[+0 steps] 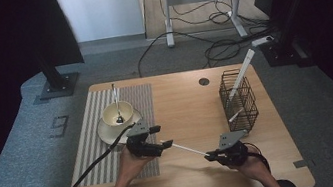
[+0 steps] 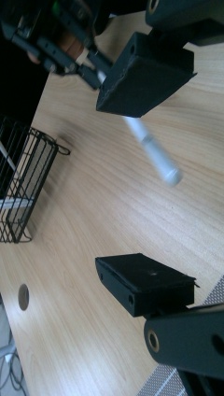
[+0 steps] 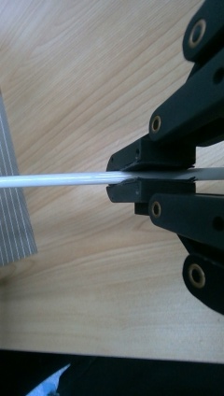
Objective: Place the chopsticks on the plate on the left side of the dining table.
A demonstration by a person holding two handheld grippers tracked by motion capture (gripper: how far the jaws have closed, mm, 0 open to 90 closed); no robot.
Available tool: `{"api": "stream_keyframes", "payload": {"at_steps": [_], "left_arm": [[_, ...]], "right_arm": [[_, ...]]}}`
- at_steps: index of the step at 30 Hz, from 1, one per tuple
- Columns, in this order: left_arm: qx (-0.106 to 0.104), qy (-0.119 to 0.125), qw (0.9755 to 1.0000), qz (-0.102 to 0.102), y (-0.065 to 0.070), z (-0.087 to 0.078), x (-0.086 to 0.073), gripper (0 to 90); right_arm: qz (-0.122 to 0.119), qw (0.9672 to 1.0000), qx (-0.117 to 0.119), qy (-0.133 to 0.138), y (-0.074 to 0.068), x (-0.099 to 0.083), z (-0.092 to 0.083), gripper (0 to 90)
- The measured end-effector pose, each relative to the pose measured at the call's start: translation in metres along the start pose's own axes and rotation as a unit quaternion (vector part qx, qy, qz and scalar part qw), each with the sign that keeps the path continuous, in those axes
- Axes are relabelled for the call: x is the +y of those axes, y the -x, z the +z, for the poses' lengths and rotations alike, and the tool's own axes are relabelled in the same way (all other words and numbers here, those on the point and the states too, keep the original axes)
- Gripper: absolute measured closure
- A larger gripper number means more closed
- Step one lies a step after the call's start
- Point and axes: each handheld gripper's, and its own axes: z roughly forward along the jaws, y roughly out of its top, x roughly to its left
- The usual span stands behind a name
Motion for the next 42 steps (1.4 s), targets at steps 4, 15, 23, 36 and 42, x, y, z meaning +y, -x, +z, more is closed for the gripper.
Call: {"api": "stream_keyframes", "payload": {"at_steps": [4, 15, 23, 36, 42], "left_arm": [[0.016, -0.018, 0.9997, 0.007, 0.000, 0.005, -0.005, 21.6], [-0.017, -0.017, 0.9997, -0.004, 0.000, 0.002, -0.015, 21.2], [-0.051, -0.054, 0.9969, 0.027, 0.009, 0.005, -0.015, 19.6], [-0.072, -0.126, 0.9841, 0.101, 0.026, 0.021, -0.018, 43.1], [-0.078, -0.133, 0.9812, 0.116, 0.027, 0.023, -0.020, 54.5]], "right_arm": [[-0.006, 0.9999, 0.009, 0.002, -0.003, 0.003, -0.001, 84.8], [-0.011, 0.9995, 0.018, -0.023, 0.004, 0.002, 0.001, 84.7], [-0.022, 0.9978, 0.043, -0.046, 0.011, 0.007, 0.004, 84.7], [-0.037, 0.9943, 0.078, -0.063, 0.015, 0.019, 0.003, 84.7], [-0.042, 0.9925, 0.089, -0.072, 0.015, 0.023, 0.004, 84.7]]}}
